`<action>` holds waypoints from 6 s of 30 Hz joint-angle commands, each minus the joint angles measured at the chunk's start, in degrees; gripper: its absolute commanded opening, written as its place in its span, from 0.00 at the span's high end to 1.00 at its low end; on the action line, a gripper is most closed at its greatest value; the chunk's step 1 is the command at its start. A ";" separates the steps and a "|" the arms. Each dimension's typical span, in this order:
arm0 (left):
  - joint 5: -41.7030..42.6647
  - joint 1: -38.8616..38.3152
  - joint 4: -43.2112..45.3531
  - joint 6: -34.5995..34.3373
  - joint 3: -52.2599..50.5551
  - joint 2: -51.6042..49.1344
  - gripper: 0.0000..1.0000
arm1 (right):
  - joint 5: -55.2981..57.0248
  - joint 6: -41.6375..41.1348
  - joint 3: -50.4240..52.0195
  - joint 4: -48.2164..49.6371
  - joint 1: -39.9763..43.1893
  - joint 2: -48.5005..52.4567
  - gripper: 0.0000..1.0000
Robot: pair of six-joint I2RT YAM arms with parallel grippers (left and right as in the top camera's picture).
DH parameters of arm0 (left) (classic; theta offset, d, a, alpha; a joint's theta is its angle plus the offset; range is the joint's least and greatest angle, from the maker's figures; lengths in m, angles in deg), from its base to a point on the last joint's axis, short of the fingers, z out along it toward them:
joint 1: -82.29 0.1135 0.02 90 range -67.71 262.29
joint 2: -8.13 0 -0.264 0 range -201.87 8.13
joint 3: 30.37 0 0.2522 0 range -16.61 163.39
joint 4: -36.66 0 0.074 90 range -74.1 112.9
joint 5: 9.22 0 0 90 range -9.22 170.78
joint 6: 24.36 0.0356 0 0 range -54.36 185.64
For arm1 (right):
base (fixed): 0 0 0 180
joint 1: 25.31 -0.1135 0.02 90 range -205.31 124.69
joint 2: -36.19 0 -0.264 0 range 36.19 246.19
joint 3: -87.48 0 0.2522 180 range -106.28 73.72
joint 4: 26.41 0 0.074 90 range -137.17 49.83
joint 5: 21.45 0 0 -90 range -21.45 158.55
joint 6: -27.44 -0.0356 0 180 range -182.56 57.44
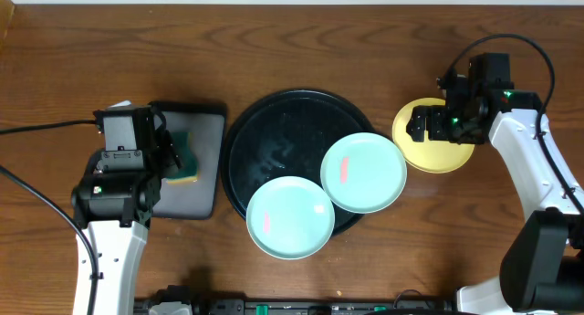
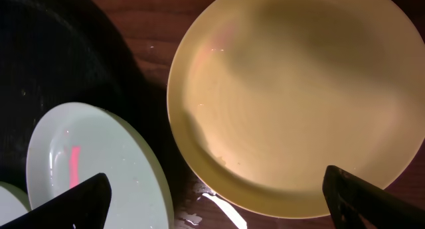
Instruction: Clean dirty plates on tray and stack at the side
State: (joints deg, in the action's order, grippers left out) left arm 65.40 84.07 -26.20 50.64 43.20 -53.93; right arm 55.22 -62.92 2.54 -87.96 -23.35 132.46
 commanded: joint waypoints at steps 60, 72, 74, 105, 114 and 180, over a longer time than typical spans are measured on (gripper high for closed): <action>-0.76 0.17 -0.15 -0.07 1.18 -0.07 0.19 | 2.91 0.87 -0.26 -0.26 -0.92 -42.99 0.01; -0.76 0.17 -0.15 -0.07 1.18 -0.07 0.19 | 2.95 1.29 0.52 2.38 -5.07 -48.11 0.01; -0.76 0.17 -0.15 -0.07 1.18 -0.07 0.19 | 2.95 1.29 1.79 3.48 -5.44 -49.57 0.01; -0.76 0.17 -0.15 -0.07 1.18 -0.07 0.19 | 2.23 1.29 55.19 62.69 -5.84 -89.07 0.01; -0.76 0.17 -0.15 -0.07 1.18 -0.07 0.19 | 2.56 1.27 62.18 69.57 -5.81 -93.61 0.01; -0.76 0.17 -0.15 -0.07 1.18 -0.07 0.19 | 7.87 -1.29 26.32 39.01 -11.08 -55.25 0.01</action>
State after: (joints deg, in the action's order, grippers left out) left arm 65.40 84.07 -26.23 50.64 43.20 -53.93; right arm 63.60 -63.60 34.78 -48.20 -32.82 72.64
